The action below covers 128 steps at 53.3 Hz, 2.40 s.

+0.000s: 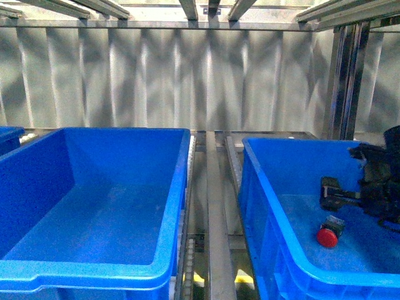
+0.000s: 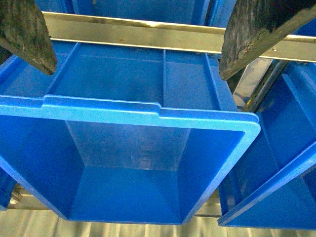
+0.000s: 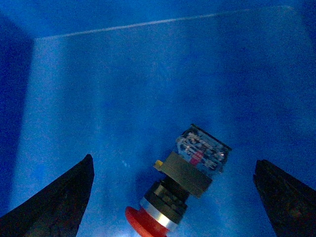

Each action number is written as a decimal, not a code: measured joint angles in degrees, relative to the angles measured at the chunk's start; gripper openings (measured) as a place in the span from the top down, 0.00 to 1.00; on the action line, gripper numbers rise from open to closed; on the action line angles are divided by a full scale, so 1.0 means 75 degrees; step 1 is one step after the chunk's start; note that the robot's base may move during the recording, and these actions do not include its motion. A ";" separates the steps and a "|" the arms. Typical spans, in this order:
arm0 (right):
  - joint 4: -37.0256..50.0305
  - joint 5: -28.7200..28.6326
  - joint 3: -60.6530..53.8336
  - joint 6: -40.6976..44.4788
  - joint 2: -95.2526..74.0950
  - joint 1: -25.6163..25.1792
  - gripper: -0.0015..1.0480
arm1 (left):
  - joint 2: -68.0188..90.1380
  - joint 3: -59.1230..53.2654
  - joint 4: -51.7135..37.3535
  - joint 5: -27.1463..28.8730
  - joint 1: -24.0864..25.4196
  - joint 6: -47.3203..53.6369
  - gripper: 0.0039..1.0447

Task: Pick red and yellow buttons and place in box

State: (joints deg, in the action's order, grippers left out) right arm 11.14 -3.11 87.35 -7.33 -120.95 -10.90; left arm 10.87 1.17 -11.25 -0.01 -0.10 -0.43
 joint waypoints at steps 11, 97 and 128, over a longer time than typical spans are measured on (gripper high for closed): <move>0.0860 -0.0903 -0.1751 -0.0064 0.1667 -0.0565 0.06 | 0.0000 0.0000 0.0000 0.0000 0.0000 0.0000 0.07; 0.1559 0.0417 -1.1482 0.0953 1.3068 0.1425 0.97 | 0.0000 0.0000 0.0000 0.0000 0.0000 0.0000 0.07; 0.0090 0.0417 -1.1485 0.0953 1.4565 0.1437 0.97 | 0.0000 0.0000 0.0000 0.0000 0.0000 0.0000 0.07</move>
State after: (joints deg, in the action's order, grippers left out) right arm 11.81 0.01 1.21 -0.19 -11.70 -0.12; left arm 10.87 1.17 -11.25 -0.01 -0.10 -0.43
